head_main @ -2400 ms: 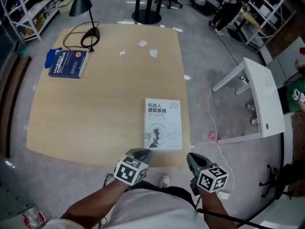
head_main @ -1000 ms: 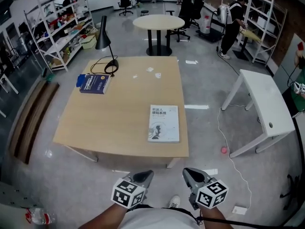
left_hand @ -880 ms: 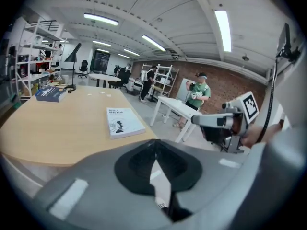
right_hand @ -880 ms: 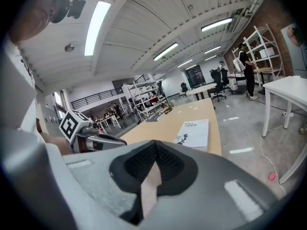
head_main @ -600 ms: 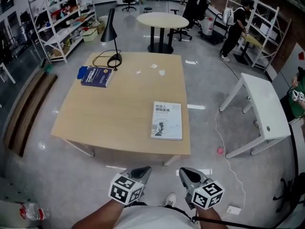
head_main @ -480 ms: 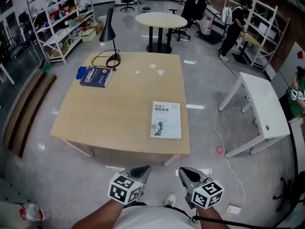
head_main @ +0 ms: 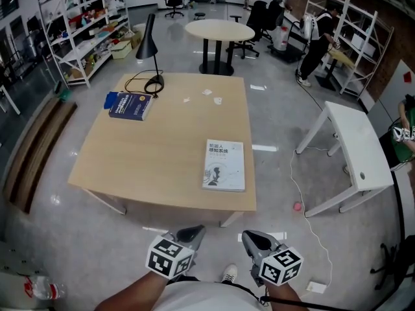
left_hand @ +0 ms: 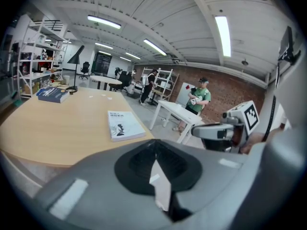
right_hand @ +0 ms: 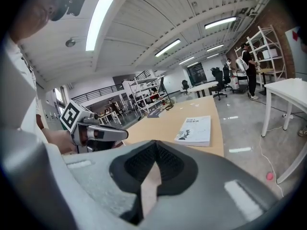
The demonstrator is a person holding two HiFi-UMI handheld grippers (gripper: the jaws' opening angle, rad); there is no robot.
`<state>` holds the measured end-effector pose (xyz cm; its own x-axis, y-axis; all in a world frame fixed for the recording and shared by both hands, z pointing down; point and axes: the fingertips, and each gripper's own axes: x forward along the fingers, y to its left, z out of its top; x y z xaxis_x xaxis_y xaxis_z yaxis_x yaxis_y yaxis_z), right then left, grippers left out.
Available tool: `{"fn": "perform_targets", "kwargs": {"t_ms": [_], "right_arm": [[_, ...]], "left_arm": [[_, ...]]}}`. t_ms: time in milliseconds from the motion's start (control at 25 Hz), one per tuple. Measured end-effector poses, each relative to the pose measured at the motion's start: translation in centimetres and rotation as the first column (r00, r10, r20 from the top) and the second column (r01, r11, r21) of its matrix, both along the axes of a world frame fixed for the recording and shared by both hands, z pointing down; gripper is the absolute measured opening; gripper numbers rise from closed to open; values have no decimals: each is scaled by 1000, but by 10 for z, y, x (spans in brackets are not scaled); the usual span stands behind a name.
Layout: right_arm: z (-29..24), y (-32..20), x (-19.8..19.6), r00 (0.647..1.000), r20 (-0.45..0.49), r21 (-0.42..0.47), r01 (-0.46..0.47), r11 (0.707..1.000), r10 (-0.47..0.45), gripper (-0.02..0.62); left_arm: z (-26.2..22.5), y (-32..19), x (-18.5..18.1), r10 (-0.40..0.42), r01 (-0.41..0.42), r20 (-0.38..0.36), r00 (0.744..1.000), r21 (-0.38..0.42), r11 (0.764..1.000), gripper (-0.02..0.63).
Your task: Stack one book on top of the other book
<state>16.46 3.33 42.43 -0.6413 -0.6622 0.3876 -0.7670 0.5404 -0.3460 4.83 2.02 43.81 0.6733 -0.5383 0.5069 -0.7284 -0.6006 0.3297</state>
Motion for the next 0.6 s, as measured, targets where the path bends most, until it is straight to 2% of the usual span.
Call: {"fn": "perform_targets", "kwargs": {"t_ms": [600], "right_arm": [[0, 6, -6, 1000, -2, 2, 16, 1000, -16, 0]], "left_arm": [[-3, 0, -6, -35, 35, 1, 999, 21, 999, 5]]}}
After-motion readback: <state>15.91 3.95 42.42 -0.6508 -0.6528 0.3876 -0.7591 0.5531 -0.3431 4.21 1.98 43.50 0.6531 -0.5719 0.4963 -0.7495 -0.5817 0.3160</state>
